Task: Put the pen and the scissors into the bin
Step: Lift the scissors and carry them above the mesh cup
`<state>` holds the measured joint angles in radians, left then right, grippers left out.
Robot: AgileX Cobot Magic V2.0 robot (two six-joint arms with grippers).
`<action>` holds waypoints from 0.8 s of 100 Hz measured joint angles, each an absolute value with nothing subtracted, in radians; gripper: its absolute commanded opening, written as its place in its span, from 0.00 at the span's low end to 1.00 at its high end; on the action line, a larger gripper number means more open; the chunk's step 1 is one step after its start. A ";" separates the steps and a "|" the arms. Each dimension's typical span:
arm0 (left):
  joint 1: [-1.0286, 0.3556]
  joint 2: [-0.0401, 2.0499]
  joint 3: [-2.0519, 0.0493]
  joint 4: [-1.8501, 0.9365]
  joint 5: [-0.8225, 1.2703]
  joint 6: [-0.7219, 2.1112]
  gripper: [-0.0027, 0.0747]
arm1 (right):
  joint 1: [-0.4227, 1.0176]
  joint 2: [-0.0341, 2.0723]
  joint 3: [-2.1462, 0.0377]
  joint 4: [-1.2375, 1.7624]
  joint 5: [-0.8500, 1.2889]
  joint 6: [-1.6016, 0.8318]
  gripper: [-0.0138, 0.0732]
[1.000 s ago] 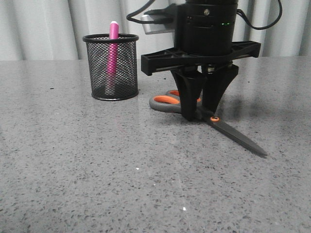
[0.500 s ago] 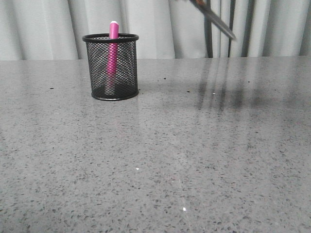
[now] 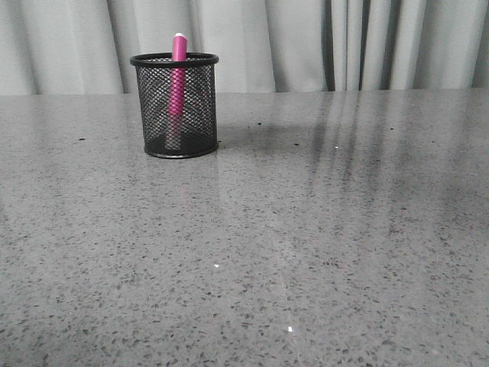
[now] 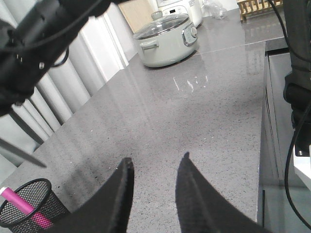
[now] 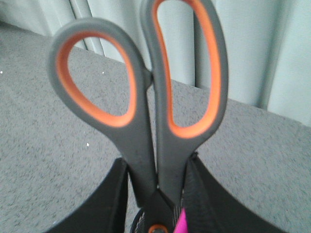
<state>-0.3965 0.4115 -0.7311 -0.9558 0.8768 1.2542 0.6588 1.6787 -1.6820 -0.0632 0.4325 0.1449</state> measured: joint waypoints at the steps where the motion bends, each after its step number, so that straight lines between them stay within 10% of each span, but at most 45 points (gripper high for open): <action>1: -0.397 0.411 -0.731 -0.956 0.877 1.254 0.28 | 0.659 1.683 -1.678 -0.066 0.424 0.145 0.07; 41: -0.397 0.411 -0.731 -0.956 0.899 1.254 0.28 | 0.659 1.719 -1.344 -0.086 -0.230 0.143 0.07; 80: -0.397 0.411 -0.731 -0.956 0.901 1.254 0.28 | 0.659 1.787 -1.310 -0.122 -0.313 0.129 0.07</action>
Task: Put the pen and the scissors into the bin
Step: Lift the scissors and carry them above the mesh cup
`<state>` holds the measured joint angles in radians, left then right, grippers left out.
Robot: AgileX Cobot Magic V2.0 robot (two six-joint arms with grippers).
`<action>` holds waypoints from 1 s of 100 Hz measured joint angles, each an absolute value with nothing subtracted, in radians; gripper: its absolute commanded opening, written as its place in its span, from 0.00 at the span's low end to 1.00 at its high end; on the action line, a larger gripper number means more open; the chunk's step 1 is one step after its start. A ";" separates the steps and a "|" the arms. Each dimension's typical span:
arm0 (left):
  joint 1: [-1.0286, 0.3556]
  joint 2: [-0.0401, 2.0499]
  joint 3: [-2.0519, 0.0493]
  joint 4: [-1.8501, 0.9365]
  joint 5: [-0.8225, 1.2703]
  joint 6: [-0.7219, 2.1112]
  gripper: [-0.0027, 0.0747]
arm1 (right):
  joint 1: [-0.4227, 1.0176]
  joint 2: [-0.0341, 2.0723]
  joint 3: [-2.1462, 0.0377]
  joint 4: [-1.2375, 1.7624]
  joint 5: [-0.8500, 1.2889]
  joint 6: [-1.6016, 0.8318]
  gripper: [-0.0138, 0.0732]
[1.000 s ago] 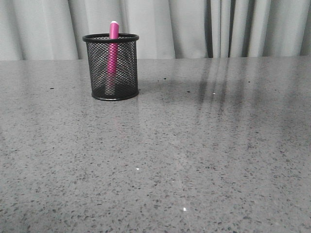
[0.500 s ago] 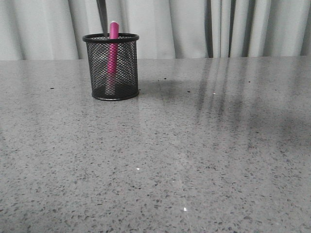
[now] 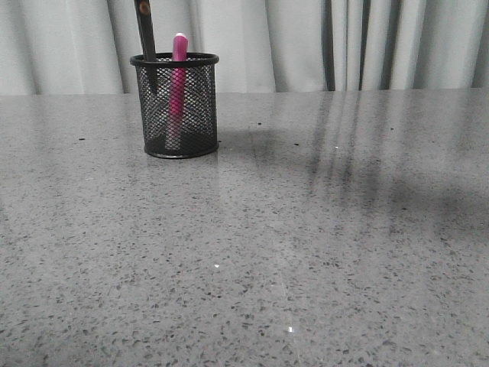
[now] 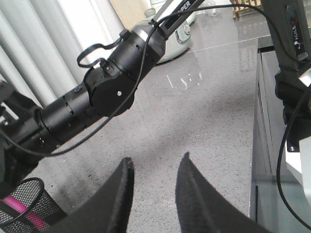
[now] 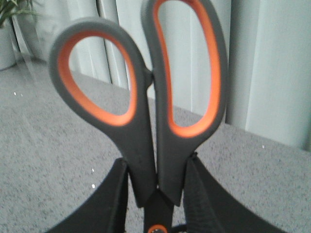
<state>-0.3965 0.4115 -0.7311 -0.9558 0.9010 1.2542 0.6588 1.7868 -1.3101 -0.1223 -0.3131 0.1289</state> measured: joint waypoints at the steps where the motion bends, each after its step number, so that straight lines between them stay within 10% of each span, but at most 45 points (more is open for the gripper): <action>1: -0.397 0.411 -0.731 -0.956 0.901 1.254 0.28 | 0.659 1.789 -1.310 -0.122 -0.313 0.129 0.07; 100: -0.397 0.411 -0.731 -0.926 0.901 1.254 0.28 | 0.655 1.794 -1.209 -0.130 -0.358 0.121 0.07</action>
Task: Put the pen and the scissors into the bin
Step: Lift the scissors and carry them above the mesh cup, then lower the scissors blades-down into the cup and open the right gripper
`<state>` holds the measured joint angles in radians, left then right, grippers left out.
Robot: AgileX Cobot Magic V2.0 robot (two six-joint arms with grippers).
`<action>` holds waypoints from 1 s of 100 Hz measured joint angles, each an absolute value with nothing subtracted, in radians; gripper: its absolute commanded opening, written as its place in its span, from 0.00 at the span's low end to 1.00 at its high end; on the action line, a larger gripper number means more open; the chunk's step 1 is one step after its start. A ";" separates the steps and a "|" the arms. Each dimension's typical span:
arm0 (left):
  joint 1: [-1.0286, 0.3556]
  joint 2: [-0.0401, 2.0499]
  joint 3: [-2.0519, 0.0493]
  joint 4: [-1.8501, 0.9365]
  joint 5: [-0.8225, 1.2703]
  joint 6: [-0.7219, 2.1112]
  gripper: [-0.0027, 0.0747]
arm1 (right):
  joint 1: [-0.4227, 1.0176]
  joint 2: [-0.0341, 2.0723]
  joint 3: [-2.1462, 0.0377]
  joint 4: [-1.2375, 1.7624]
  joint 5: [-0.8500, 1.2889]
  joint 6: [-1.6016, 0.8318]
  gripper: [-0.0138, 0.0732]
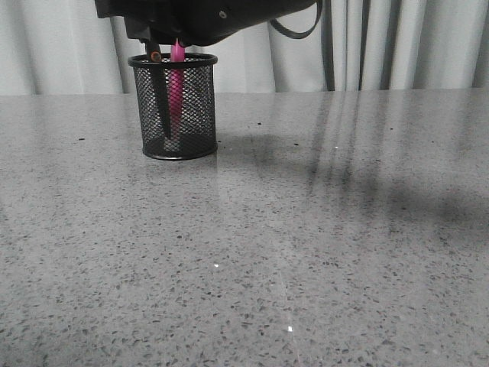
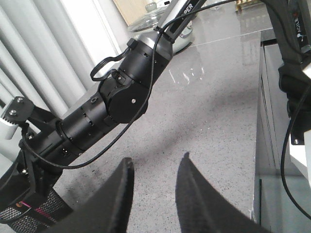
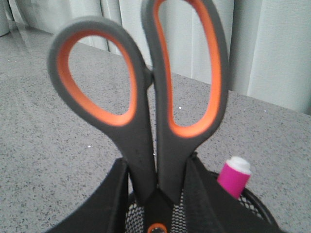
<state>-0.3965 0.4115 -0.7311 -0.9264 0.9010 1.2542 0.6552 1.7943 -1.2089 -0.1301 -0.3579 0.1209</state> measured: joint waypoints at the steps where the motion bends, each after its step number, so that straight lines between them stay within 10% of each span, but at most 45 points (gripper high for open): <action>1: -0.397 0.411 -0.731 -0.927 0.901 1.254 0.28 | 0.654 1.792 -1.207 -0.130 -0.358 0.121 0.07; 100: -0.397 0.411 -0.731 -0.922 0.897 1.254 0.28 | 0.637 1.796 -1.176 -0.123 -0.366 0.121 0.07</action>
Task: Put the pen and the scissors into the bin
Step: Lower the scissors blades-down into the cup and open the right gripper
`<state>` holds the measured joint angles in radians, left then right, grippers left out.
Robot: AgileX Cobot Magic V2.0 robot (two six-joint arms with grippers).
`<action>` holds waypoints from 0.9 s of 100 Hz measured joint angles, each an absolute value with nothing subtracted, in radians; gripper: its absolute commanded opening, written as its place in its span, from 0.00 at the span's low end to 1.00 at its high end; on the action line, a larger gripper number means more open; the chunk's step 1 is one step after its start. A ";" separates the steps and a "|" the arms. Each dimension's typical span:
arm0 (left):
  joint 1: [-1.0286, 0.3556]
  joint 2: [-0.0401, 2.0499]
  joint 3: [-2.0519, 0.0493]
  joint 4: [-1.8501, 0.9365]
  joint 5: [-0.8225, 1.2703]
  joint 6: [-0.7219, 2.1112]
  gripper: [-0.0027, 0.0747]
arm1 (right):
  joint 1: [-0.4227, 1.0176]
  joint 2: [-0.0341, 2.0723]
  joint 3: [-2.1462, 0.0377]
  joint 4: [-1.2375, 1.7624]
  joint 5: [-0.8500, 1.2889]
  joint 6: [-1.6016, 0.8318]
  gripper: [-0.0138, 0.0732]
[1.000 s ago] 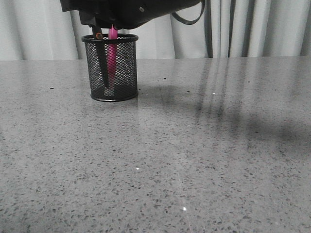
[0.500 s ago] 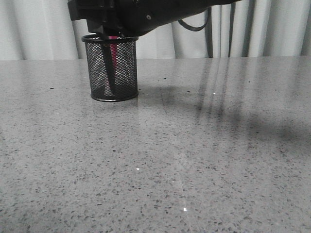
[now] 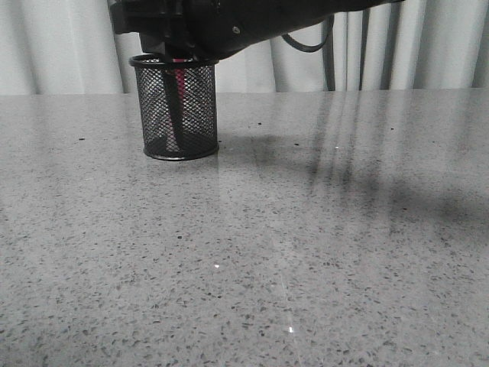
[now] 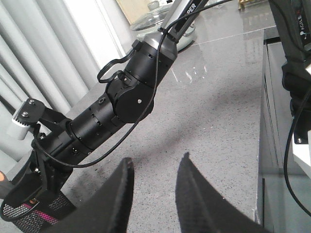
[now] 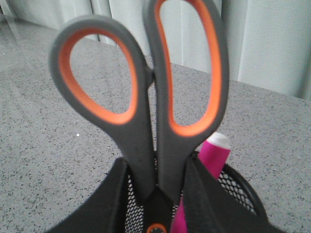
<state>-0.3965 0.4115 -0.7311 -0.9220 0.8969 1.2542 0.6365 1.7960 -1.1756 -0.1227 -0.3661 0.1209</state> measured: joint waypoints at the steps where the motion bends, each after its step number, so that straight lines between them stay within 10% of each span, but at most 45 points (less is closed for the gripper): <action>1: -0.397 0.411 -0.731 -0.922 0.897 1.254 0.28 | 0.637 1.798 -1.176 -0.123 -0.366 0.121 0.07; 25: -0.397 0.411 -0.731 -0.922 0.897 1.254 0.28 | 0.634 1.800 -1.176 -0.123 -0.372 0.121 0.10; 56: -0.397 0.411 -0.731 -0.922 0.897 1.254 0.28 | 0.634 1.802 -1.176 -0.123 -0.372 0.122 0.39; 90: -0.397 0.411 -0.731 -0.922 0.897 1.254 0.28 | 0.633 1.802 -1.176 -0.123 -0.363 0.120 0.42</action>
<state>-0.3965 0.4115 -0.7311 -0.9220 0.8969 1.2542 0.6328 1.8019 -1.1756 -0.1227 -0.3633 0.1200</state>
